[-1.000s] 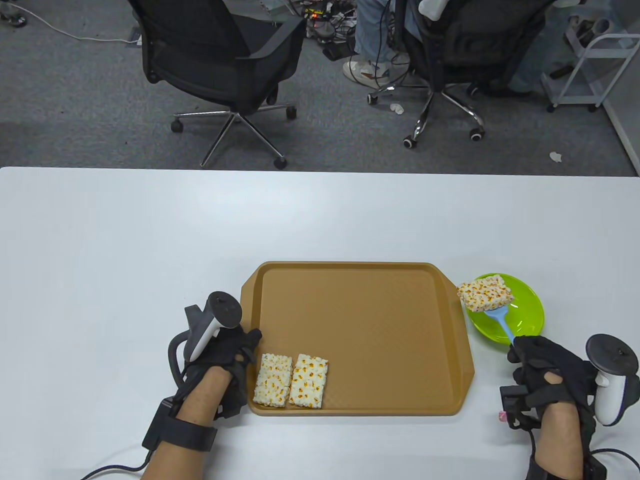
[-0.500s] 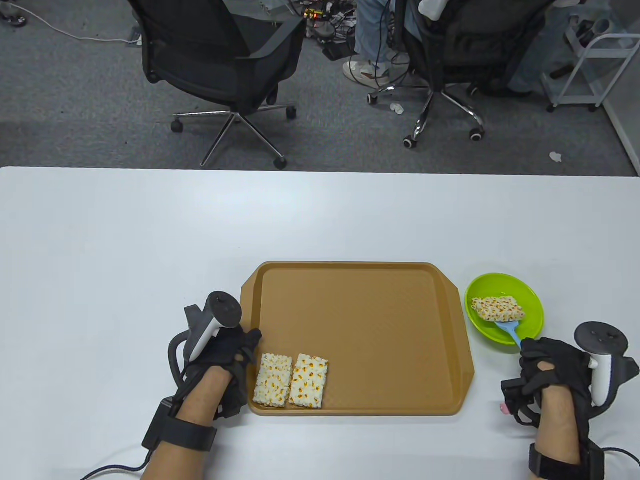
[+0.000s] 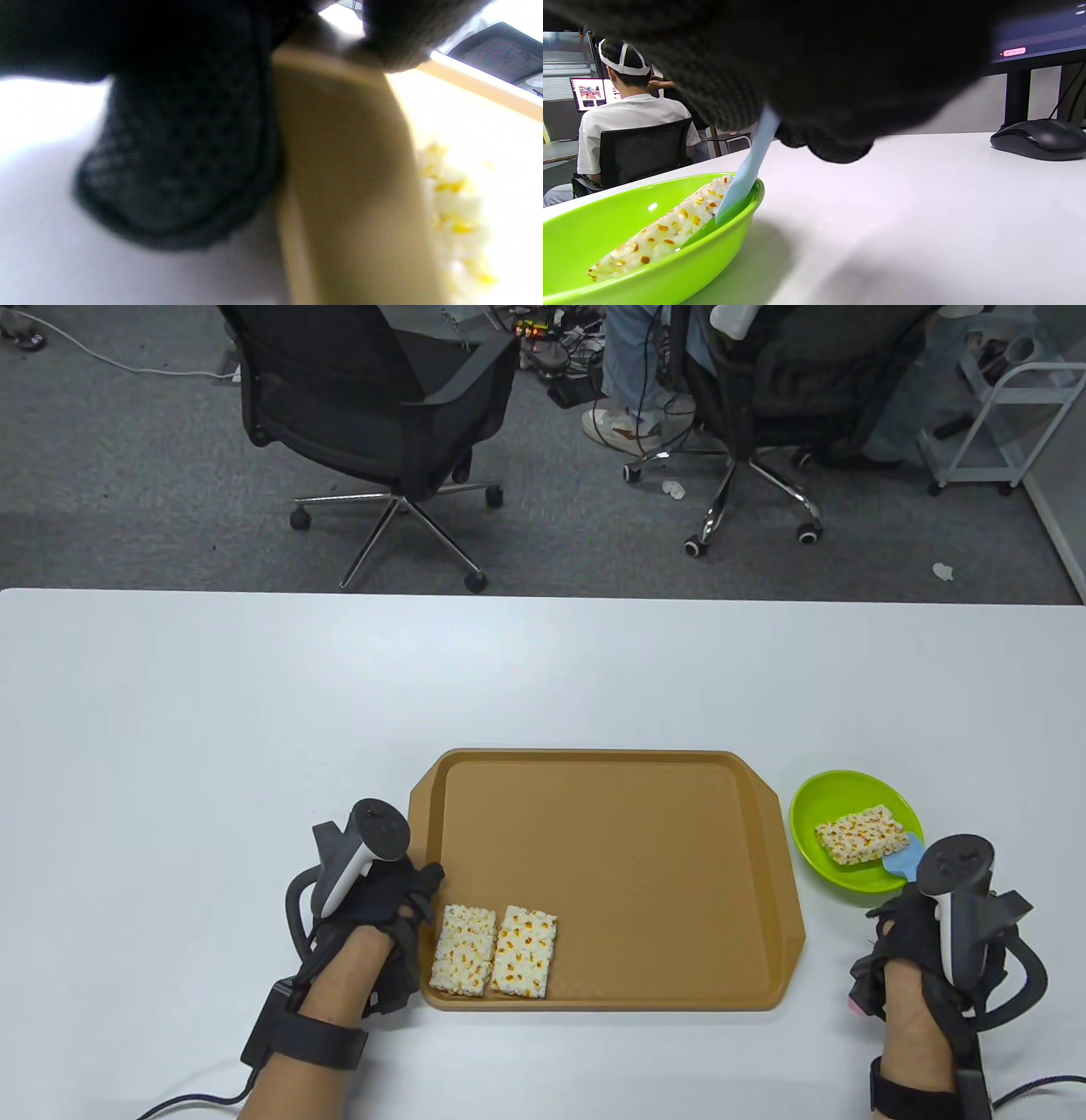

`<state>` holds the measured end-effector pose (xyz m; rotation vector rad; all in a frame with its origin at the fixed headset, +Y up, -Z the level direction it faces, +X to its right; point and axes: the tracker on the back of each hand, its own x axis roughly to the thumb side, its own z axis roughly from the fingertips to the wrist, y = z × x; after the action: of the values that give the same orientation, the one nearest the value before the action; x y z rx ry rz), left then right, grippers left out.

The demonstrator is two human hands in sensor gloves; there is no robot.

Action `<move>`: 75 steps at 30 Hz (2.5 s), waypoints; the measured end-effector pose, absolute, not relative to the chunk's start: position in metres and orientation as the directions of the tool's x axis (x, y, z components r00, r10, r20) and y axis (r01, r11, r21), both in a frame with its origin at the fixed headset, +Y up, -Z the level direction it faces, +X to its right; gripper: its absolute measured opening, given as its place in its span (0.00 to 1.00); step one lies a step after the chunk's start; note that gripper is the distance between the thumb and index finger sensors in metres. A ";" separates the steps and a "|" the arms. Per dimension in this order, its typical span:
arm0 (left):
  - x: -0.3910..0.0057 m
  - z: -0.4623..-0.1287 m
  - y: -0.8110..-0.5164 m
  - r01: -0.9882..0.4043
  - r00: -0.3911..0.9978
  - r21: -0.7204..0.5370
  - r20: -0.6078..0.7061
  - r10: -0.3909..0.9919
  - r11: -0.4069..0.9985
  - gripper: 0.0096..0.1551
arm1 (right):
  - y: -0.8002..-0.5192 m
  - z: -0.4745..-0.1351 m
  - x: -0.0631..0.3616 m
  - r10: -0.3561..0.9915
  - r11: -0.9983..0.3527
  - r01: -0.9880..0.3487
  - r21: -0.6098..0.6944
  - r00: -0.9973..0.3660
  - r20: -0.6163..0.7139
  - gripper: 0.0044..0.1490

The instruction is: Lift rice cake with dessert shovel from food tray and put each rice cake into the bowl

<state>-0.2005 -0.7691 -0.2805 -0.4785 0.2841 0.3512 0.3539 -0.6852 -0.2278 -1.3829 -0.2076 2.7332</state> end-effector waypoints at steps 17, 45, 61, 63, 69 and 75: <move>-0.201 -0.281 -0.769 -0.392 0.902 -0.399 -0.345 0.260 0.829 0.45 | -0.678 -0.219 0.332 0.070 -0.974 0.118 -0.194 -0.656 -0.751 0.32; -0.201 -0.281 -0.769 -0.399 0.900 -0.404 -0.347 0.265 0.823 0.45 | -0.733 -0.216 0.188 0.452 -0.884 -0.423 0.196 -0.883 0.131 0.33; -0.200 -0.282 -0.769 -0.401 0.899 -0.405 -0.348 0.267 0.821 0.45 | -0.743 -0.225 0.189 0.557 -0.789 -0.463 0.404 -0.816 0.155 0.33; -0.201 -0.282 -0.769 -0.401 0.899 -0.405 -0.348 0.267 0.822 0.45 | -0.748 -0.230 0.196 0.611 -0.724 -0.506 0.470 -0.786 0.096 0.33; -0.201 -0.282 -0.769 -0.404 0.898 -0.404 -0.348 0.270 0.820 0.45 | -0.765 -0.233 0.194 0.691 -0.572 -0.548 0.610 -0.723 -0.002 0.33; -0.201 -0.282 -0.769 -0.401 0.899 -0.406 -0.347 0.268 0.821 0.45 | -0.775 -0.226 0.176 0.716 -0.514 -0.574 0.637 -0.696 -0.049 0.33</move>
<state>-0.2008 -0.7687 -0.2817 -0.4912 0.2828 0.3611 0.1762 -0.7747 -0.2263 0.2835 0.8224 2.2105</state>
